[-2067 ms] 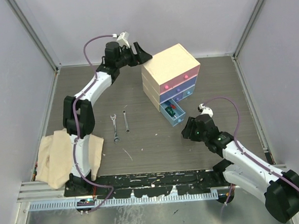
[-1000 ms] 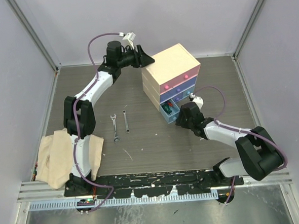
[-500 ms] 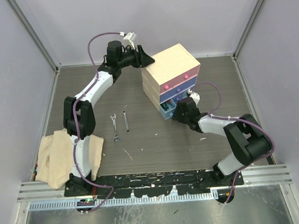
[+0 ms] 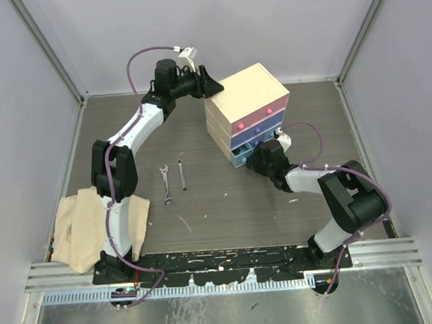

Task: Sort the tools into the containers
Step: Close the drawer of the storage box.

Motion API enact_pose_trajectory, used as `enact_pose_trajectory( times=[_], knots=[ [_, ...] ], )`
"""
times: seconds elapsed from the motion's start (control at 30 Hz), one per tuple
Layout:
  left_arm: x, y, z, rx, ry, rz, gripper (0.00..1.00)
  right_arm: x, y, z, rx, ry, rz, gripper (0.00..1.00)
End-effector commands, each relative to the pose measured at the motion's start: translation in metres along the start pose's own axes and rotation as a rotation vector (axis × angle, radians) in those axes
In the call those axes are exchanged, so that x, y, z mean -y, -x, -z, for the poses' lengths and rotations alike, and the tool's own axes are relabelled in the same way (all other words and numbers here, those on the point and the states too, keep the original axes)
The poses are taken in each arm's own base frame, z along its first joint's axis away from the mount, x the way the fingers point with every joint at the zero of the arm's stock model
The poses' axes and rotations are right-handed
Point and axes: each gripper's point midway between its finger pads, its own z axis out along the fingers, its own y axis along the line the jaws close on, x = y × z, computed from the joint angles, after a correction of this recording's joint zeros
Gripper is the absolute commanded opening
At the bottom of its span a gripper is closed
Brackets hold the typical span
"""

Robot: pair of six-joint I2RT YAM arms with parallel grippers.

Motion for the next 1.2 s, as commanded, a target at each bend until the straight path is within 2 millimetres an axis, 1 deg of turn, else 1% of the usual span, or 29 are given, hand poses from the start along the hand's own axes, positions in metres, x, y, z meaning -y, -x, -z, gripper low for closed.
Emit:
enact_pose_trajectory(
  times=[0.0,0.1,0.3,0.37,0.47,0.57,0.67,0.77,0.83,0.9,0.97,1.07,1.13,1.17],
  knots=[
    [0.039,-0.038,0.003,-0.14,-0.084,0.039,0.48,-0.067,0.025,0.0,0.057,0.246,-0.118,0.6],
    [0.04,-0.04,0.003,-0.143,-0.086,0.038,0.48,-0.075,0.026,-0.002,0.05,0.278,-0.129,0.61],
    [0.041,-0.042,0.004,-0.149,-0.089,0.039,0.48,-0.092,0.035,0.001,0.066,0.343,-0.143,0.61],
    [0.041,-0.042,0.005,-0.15,-0.088,0.037,0.48,-0.095,0.036,0.001,0.064,0.351,-0.137,0.61],
    [0.041,-0.041,0.005,-0.149,-0.084,0.037,0.48,-0.085,0.035,0.002,0.07,0.309,-0.12,0.61],
    [0.04,-0.038,0.005,-0.144,-0.078,0.036,0.48,-0.065,0.034,0.003,0.075,0.23,-0.102,0.62],
    [0.038,-0.029,0.006,-0.127,-0.058,0.036,0.53,-0.048,0.029,0.013,0.066,0.189,-0.067,0.62],
    [0.036,-0.008,0.011,-0.087,-0.027,0.031,0.58,-0.032,0.028,0.027,0.08,0.153,-0.023,0.62],
    [0.036,0.012,0.017,-0.049,-0.001,0.027,0.62,-0.023,0.036,0.04,0.113,0.111,-0.005,0.62],
    [0.038,0.037,0.025,0.001,0.02,0.024,0.68,-0.011,0.05,0.049,0.165,0.049,0.008,0.62],
    [0.045,0.064,0.035,0.059,0.027,0.024,0.72,-0.004,0.065,0.058,0.199,0.015,0.014,0.64],
    [0.056,0.103,0.055,0.151,0.028,0.026,0.79,0.007,0.095,0.073,0.257,-0.039,0.003,0.67],
    [0.064,0.123,0.071,0.201,0.035,0.015,0.83,0.015,0.117,0.085,0.307,-0.07,-0.013,0.7],
    [0.065,0.13,0.079,0.218,0.044,0.01,0.84,0.018,0.129,0.092,0.335,-0.078,-0.021,0.71]
  ],
)
